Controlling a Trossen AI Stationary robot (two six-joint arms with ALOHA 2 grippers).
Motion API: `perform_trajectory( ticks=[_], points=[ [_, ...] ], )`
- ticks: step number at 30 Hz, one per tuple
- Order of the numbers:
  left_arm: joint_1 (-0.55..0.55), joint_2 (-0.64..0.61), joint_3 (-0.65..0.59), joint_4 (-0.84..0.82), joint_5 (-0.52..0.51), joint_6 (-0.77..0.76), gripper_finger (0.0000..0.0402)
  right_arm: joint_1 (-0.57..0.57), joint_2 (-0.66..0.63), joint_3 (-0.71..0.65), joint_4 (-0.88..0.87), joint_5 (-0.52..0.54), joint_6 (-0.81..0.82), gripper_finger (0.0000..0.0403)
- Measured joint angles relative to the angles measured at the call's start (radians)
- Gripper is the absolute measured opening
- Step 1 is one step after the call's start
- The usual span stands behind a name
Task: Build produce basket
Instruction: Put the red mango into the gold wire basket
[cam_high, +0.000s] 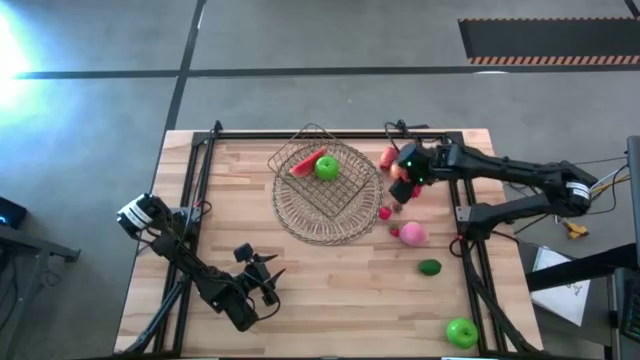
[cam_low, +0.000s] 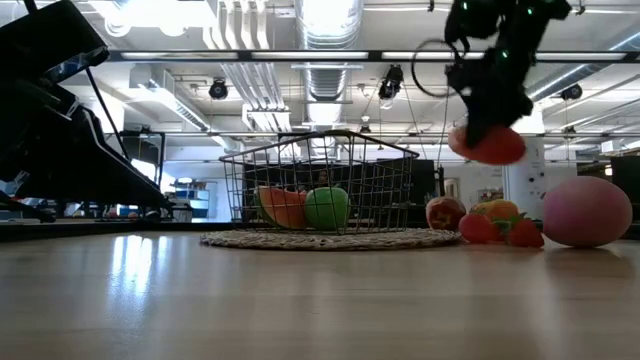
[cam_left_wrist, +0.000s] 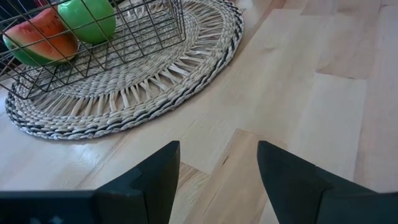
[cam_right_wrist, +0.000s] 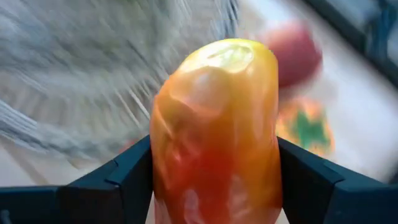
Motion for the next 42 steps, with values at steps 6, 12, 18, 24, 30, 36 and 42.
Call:
perform_trajectory(
  ticks=[6, 12, 18, 24, 30, 36, 42],
  points=[
    [0.003, 0.0, 0.0, 0.0, 0.0, 0.002, 0.0199, 0.04, 0.115, 0.182, 0.163, -0.015, -0.136, 0.0257],
    [0.005, 0.0, 0.0, 0.0, 0.0, 0.002, 0.0199, 0.057, 0.386, 0.418, 0.217, -0.109, -0.419, 0.0257],
    [0.006, 0.0, 0.0, 0.0, 0.0, 0.002, 0.0199, 0.055, 0.705, 0.724, 0.061, -0.28, -0.73, 0.0258],
    [0.006, 0.0, 0.0, 0.001, 0.0, -0.003, 0.0199, 0.055, 0.937, 0.989, -0.216, -0.299, -0.943, 0.0258],
    [0.008, 0.0, 0.0, 0.005, 0.0, -0.005, 0.0199, 0.055, 1.079, 1.109, -0.334, -0.318, -1.031, 0.0258],
    [0.008, 0.0, 0.0, 0.019, 0.0, -0.005, 0.0199, 0.049, 1.137, 1.113, -0.365, -0.325, -1.063, 0.0258],
    [0.008, 0.0, 0.0, 0.018, 0.0, 0.003, 0.0199, 0.038, 1.149, 1.112, -0.392, -0.324, -1.054, 0.0261]
  ],
)
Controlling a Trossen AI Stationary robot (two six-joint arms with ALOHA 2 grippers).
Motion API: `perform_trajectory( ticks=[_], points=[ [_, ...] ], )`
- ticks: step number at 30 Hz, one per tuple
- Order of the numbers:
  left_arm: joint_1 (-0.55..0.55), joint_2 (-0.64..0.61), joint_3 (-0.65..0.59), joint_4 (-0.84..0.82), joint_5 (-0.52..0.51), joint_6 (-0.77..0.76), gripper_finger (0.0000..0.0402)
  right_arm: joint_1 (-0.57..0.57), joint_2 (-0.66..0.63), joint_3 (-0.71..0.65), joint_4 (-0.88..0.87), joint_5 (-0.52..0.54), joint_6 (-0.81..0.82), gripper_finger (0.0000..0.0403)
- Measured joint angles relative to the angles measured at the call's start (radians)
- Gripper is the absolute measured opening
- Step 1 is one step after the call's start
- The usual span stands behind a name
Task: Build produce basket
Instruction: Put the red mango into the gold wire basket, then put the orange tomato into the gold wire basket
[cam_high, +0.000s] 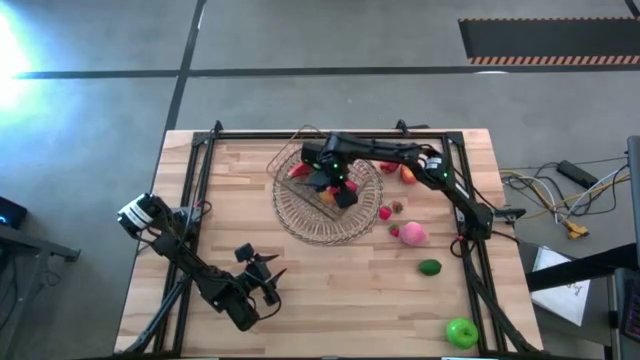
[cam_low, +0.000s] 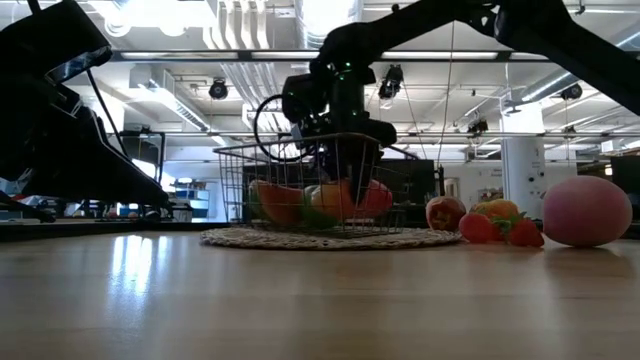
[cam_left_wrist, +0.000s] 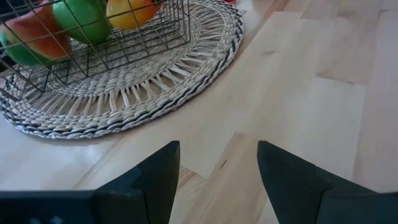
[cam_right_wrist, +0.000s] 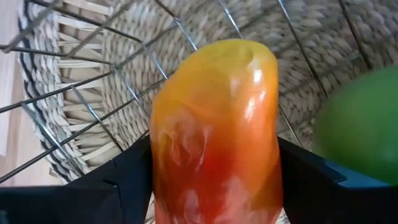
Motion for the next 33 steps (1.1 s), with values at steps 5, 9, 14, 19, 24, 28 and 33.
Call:
perform_trajectory(
  ticks=[5, 9, 14, 19, 24, 28, 33],
  points=[
    [0.0, 0.0, -0.001, 0.0, 0.0, 0.0, 0.0199, -0.008, 0.0, 0.0, -0.004, 0.01, 0.001, 0.027],
    [0.0, 0.0, -0.001, 0.0, 0.006, 0.001, 0.0199, -0.01, 0.0, -0.001, -0.004, 0.028, -0.004, 0.0285],
    [0.0, 0.0, -0.001, 0.0, 0.007, 0.001, 0.0199, -0.011, 0.0, 0.024, -0.011, 0.038, -0.001, 0.0306],
    [0.0, 0.0, -0.001, 0.0, 0.007, 0.002, 0.0199, -0.012, -0.013, 0.058, -0.013, 0.047, 0.014, 0.0308],
    [0.0, 0.0, -0.001, 0.0, 0.008, 0.002, 0.0199, -0.012, -0.051, 0.073, -0.023, 0.088, 0.038, 0.0308],
    [0.0, 0.0, -0.001, 0.0, 0.008, 0.002, 0.0199, -0.012, -0.086, 0.083, -0.021, 0.133, 0.07, 0.0308],
    [0.0, 0.0, -0.001, 0.0, 0.009, 0.001, 0.0199, -0.004, -0.177, 0.08, -0.017, 0.183, 0.152, 0.0309]
  ],
)
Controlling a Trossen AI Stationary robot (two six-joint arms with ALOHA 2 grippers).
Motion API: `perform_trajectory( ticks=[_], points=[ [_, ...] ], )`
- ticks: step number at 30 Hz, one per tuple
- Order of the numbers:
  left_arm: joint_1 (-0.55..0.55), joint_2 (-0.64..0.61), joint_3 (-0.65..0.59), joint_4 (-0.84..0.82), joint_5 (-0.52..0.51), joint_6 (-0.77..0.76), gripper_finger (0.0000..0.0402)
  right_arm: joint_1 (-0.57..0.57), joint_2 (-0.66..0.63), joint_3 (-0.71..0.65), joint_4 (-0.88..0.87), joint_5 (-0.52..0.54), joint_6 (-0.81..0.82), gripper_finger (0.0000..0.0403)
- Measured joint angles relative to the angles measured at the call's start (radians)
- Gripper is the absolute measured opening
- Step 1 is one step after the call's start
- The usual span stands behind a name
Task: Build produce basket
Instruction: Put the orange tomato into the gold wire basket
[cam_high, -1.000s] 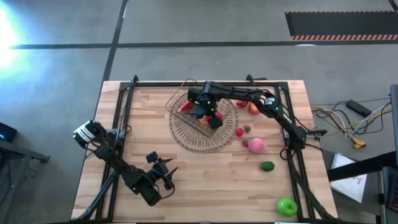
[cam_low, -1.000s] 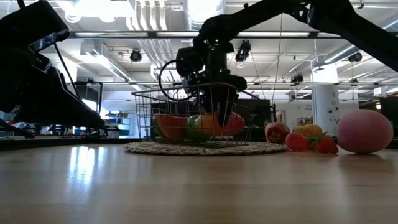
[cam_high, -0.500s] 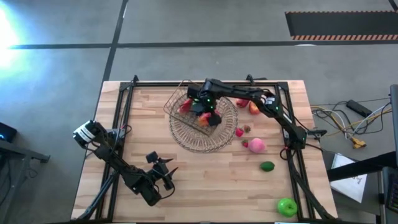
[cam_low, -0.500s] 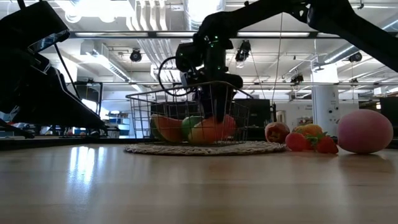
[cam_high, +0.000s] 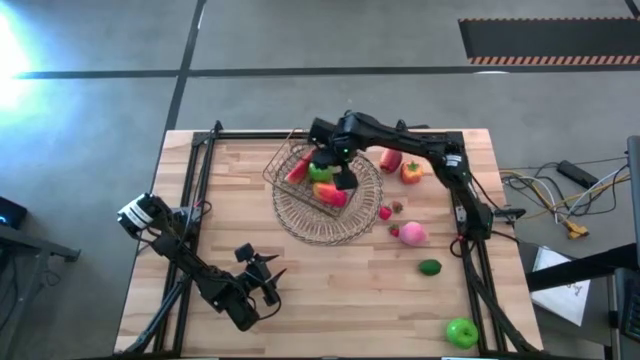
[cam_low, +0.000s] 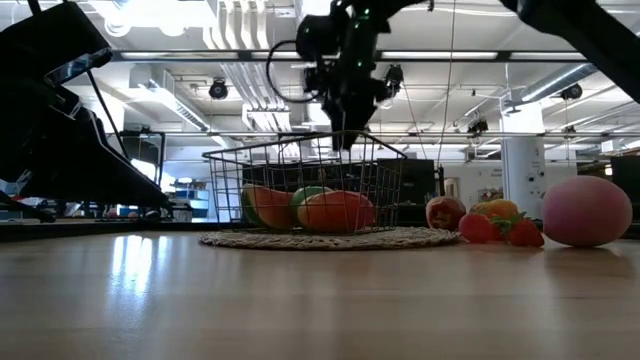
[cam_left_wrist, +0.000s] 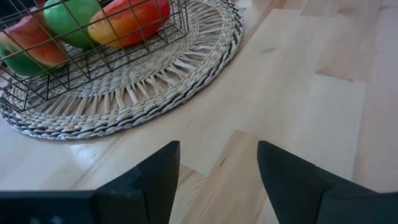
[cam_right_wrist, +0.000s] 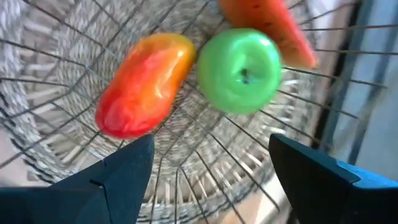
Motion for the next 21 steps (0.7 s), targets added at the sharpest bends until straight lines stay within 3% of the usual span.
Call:
perform_trajectory(
  ticks=[10, 18, 21],
  points=[
    [0.0, 0.0, 0.0, 0.006, 0.0, -0.003, 0.0199, 0.088, -0.255, -0.16, 0.025, 0.001, 0.195, 0.0309],
    [0.0, 0.0, 0.0, 0.01, -0.001, -0.003, 0.0199, 0.208, -0.528, -0.554, 0.154, 0.012, 0.399, 0.0309],
    [0.0, 0.0, 0.0, 0.01, -0.009, -0.002, 0.0199, 0.265, -0.635, -0.711, 0.19, 0.077, 0.521, 0.0309]
  ],
)
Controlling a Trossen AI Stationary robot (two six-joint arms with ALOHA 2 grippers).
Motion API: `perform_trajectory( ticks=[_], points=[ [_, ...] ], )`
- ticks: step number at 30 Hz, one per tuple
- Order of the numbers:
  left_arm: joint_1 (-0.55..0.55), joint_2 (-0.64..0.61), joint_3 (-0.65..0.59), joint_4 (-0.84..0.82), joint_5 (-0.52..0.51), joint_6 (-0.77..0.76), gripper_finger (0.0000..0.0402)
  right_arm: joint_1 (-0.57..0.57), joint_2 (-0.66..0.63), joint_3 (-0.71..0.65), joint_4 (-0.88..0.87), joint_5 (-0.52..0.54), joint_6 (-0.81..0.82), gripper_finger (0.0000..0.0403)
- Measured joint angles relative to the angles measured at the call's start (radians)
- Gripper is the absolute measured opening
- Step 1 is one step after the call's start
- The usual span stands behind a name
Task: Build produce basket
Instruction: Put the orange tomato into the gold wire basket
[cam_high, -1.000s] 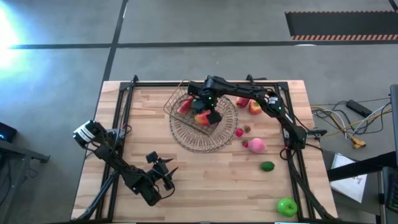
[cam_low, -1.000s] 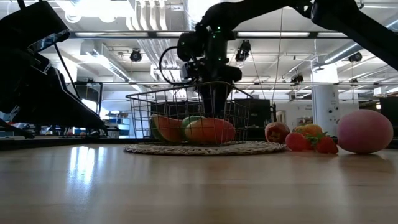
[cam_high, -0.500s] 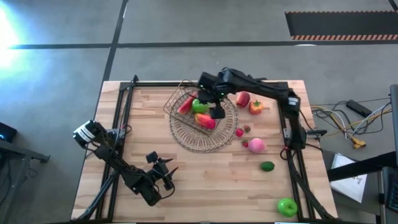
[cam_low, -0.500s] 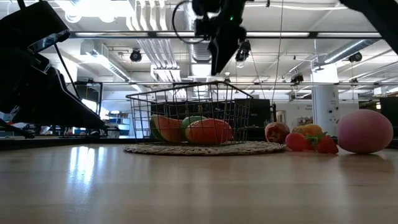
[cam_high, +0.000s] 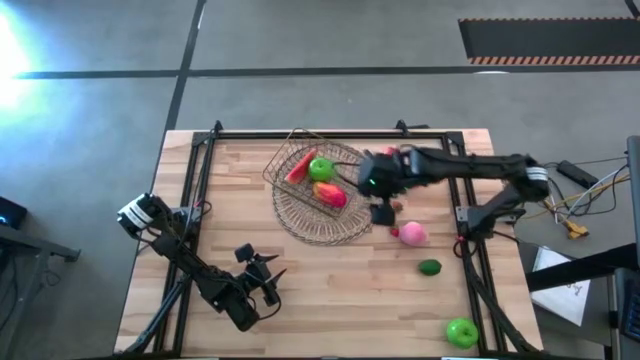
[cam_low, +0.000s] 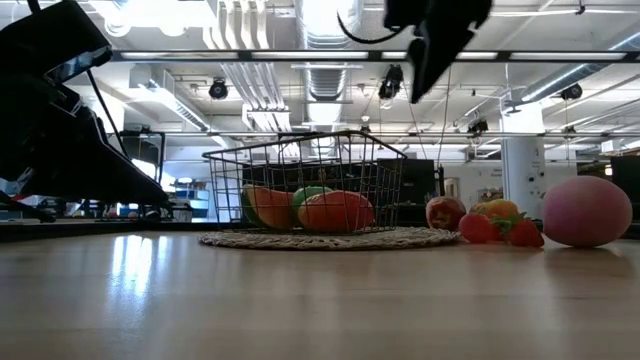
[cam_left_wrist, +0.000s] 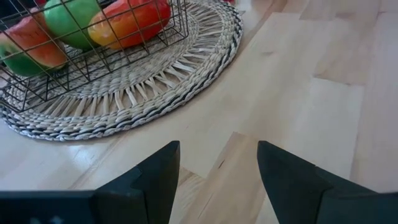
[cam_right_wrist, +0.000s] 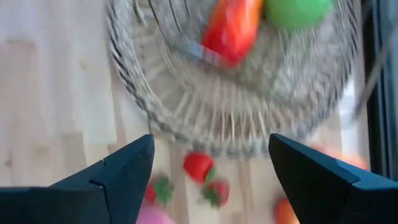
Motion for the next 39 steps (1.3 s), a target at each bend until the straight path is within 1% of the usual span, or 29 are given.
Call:
perform_trajectory(
  ticks=[4, 8, 13, 15, 16, 19, 22, 25, 28, 31, 36, 39],
  points=[
    [0.0, 0.0, 0.0, 0.0, -0.025, 0.002, 0.0199, 0.087, -0.142, -0.182, 0.004, 0.127, 0.203, 0.0309],
    [0.001, 0.0, -0.001, 0.009, -0.033, 0.038, 0.0199, 0.147, -0.273, -0.345, 0.017, 0.216, 0.455, 0.0309],
    [0.006, 0.0, -0.001, 0.025, -0.056, 0.076, 0.0199, 0.141, -0.405, -0.526, 0.024, 0.296, 0.77, 0.0309],
    [0.006, 0.0, -0.001, 0.025, -0.062, 0.076, 0.0199, 0.126, -0.439, -0.587, 0.02, 0.31, 0.861, 0.0309],
    [0.006, 0.0, -0.001, 0.025, -0.064, 0.078, 0.0199, 0.119, -0.452, -0.614, 0.021, 0.322, 0.879, 0.0309],
    [0.008, 0.0, -0.001, 0.025, -0.07, 0.098, 0.0199, 0.097, -0.469, -0.679, 0.042, 0.415, 0.855, 0.0309],
    [0.016, 0.0, 0.0, 0.026, -0.073, 0.132, 0.0199, 0.062, -0.464, -0.706, 0.056, 0.477, 0.849, 0.0309],
    [0.029, 0.0, 0.0, 0.033, -0.077, 0.158, 0.0199, 0.008, -0.445, -0.709, 0.102, 0.494, 0.799, 0.0309],
    [0.044, 0.0, 0.0, 0.042, -0.077, 0.158, 0.0199, -0.051, -0.427, -0.707, 0.161, 0.496, 0.711, 0.0309],
    [0.053, 0.0, 0.0, 0.043, -0.077, 0.158, 0.0199, -0.126, -0.413, -0.701, 0.201, 0.465, 0.618, 0.0309],
    [0.058, 0.0, 0.0, 0.044, -0.077, 0.191, 0.0199, -0.269, -0.389, -0.695, 0.268, 0.351, 0.505, 0.0311],
    [0.065, 0.0, 0.0, 0.05, -0.076, 0.232, 0.0199, -0.362, -0.36, -0.695, 0.306, 0.275, 0.457, 0.032]
  ],
)
